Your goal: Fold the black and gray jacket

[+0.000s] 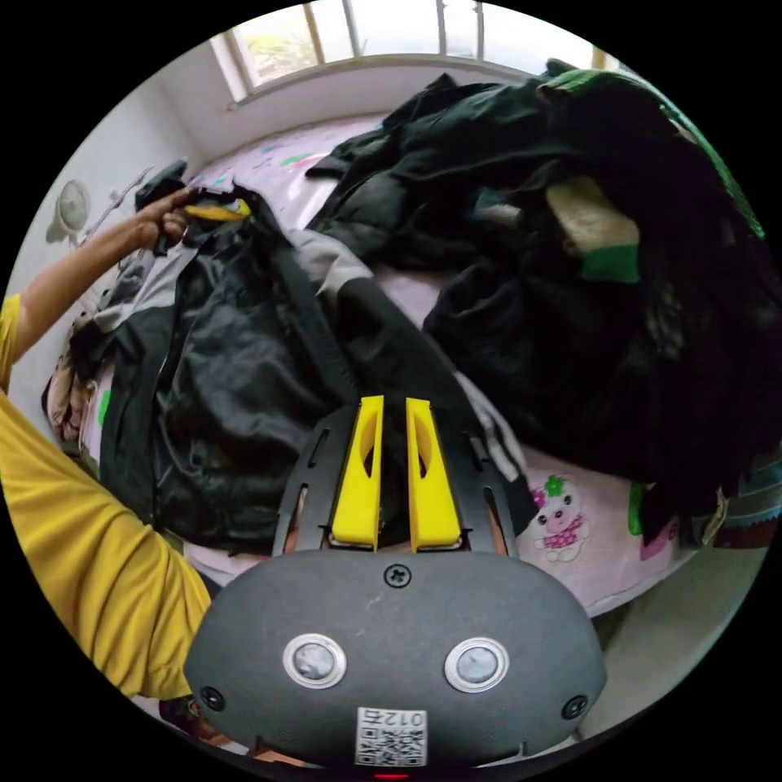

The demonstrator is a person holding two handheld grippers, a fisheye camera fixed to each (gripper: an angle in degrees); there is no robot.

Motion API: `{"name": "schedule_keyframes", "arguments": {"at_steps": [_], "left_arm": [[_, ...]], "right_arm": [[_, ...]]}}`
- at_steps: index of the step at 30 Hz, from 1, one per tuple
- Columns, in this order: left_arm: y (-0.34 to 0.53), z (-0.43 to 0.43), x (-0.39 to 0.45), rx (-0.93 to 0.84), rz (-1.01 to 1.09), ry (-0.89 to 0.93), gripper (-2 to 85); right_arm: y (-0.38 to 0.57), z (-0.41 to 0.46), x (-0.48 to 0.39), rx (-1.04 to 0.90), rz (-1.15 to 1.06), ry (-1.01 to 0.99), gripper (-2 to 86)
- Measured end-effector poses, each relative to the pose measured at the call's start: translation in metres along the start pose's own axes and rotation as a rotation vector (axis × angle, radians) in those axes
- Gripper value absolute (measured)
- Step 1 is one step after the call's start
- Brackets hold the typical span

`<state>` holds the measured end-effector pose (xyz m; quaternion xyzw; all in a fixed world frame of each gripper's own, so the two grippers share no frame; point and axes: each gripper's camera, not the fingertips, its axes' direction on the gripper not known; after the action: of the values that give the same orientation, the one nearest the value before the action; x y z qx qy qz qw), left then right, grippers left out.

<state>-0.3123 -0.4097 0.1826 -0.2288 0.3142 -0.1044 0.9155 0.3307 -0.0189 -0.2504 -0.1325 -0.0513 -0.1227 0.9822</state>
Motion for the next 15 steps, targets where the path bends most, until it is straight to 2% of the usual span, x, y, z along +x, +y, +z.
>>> {"name": "schedule_keyframes", "arguments": {"at_steps": [8, 15], "left_arm": [[0.019, -0.036, -0.009, 0.005, 0.052, 0.056, -0.2], [0.033, -0.056, -0.013, 0.007, 0.058, 0.059, -0.2]], "right_arm": [[0.044, 0.035, 0.047, -0.15, 0.123, -0.103, 7.6], [0.054, 0.043, 0.025, -0.202, 0.031, -0.055, 10.9]]}}
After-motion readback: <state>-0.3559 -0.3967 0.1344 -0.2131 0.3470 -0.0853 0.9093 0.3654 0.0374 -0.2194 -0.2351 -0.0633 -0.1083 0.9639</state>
